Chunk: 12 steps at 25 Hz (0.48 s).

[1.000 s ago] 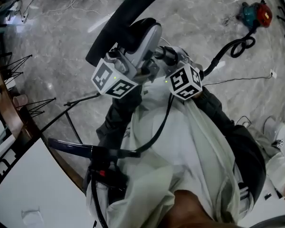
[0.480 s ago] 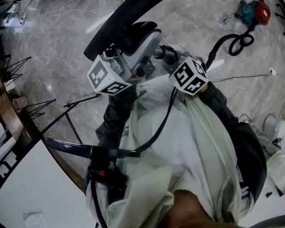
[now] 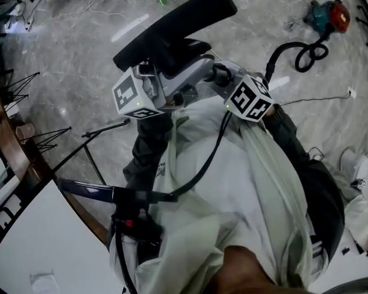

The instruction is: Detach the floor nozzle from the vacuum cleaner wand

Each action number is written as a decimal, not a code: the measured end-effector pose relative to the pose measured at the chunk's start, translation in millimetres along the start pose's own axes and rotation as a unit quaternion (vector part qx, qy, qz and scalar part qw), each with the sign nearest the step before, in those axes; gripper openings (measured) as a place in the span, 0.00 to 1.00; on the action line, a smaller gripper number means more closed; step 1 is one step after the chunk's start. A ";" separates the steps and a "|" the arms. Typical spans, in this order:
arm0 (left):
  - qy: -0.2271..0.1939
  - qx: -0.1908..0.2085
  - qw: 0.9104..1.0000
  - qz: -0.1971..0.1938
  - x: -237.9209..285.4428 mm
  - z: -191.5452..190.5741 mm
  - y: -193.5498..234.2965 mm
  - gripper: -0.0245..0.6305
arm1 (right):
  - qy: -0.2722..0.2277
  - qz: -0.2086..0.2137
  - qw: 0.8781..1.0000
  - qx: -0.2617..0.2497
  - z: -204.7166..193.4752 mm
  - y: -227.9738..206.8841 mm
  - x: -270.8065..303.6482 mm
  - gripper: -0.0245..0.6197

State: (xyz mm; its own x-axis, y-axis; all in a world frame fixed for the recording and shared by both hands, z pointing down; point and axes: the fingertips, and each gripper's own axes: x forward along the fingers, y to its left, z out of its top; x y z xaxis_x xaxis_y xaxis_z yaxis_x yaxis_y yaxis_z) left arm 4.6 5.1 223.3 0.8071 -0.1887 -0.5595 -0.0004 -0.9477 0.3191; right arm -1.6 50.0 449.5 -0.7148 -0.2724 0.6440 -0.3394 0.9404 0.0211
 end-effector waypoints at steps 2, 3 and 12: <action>-0.002 0.019 0.999 0.039 1.2 0.6 8.2 0.15 | 0.001 -0.035 0.999 0.013 -0.9 -7.0 0.3 0.10; -0.003 0.035 0.997 0.074 -0.2 2.3 15.4 0.15 | 0.005 -0.059 0.998 0.023 -1.5 -11.5 1.3 0.10; -0.123 -0.050 0.991 0.031 -30.4 46.3 19.6 0.15 | -0.012 -0.057 0.998 0.018 -7.5 -7.4 1.8 0.11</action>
State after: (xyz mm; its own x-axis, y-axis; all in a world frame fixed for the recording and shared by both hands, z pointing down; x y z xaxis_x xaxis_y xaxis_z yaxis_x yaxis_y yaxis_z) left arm -47.3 -19.6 211.1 0.6394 -0.3140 -0.7018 0.0238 -0.9043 0.4263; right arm 4.2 44.1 456.3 -0.6841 -0.3823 0.6212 -0.4413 0.8950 0.0648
